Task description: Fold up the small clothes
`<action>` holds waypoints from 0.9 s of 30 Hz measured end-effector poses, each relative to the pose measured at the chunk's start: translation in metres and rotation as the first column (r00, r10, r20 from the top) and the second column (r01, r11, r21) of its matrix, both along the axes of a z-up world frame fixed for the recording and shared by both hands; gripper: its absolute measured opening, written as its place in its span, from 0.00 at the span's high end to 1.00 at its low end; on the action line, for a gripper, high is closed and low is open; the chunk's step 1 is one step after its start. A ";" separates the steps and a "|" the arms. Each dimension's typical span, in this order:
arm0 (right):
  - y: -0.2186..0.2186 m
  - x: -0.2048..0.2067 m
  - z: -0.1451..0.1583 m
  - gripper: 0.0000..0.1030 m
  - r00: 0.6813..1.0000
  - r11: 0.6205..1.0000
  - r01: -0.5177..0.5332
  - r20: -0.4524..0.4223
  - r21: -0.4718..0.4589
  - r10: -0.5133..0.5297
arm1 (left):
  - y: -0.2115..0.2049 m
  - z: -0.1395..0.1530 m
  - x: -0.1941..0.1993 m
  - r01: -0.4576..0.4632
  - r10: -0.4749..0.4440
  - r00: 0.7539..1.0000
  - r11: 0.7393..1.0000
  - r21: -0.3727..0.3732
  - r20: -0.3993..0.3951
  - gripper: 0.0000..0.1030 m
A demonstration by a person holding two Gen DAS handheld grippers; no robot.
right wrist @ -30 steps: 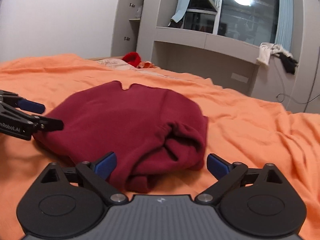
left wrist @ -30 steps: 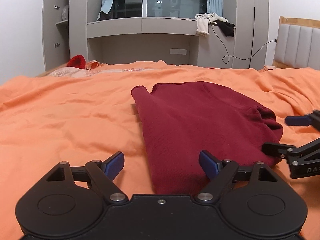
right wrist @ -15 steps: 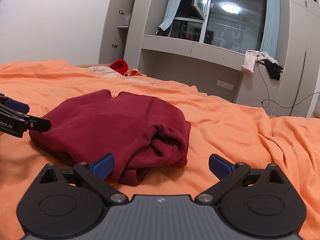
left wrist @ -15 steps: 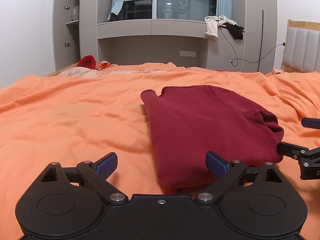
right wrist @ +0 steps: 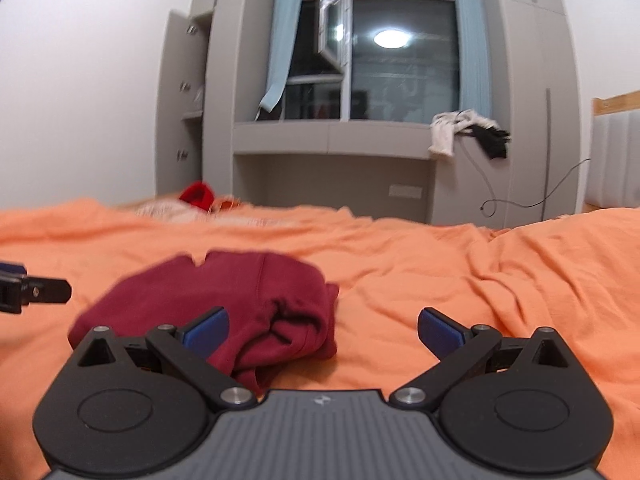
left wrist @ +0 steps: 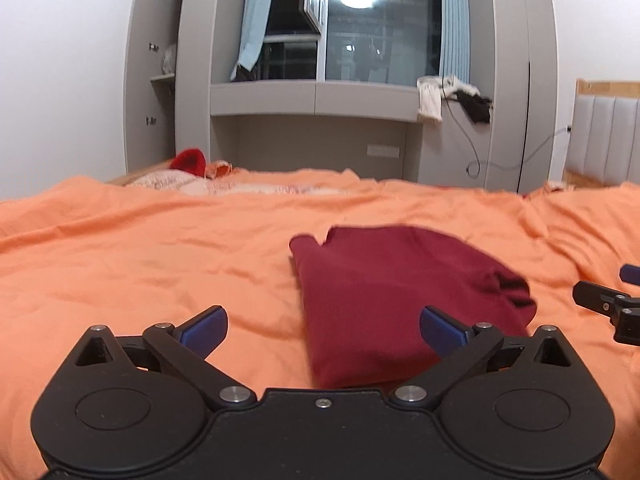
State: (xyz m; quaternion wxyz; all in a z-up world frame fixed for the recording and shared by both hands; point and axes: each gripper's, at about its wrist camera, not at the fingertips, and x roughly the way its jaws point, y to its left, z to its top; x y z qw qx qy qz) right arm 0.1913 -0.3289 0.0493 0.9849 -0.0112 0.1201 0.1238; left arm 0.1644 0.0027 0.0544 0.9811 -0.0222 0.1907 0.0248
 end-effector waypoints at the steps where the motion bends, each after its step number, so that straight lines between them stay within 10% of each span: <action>1: -0.003 -0.004 0.003 0.00 1.000 1.000 0.006 0.013 0.018 -0.006 | 0.000 0.003 -0.003 -0.003 0.003 1.000 1.000 -0.005 0.011 0.01; 27: -0.016 -0.170 0.003 0.00 0.986 0.994 0.030 0.163 0.105 -0.047 | -0.007 -0.001 -0.160 -0.013 0.011 0.986 1.000 0.009 0.169 0.01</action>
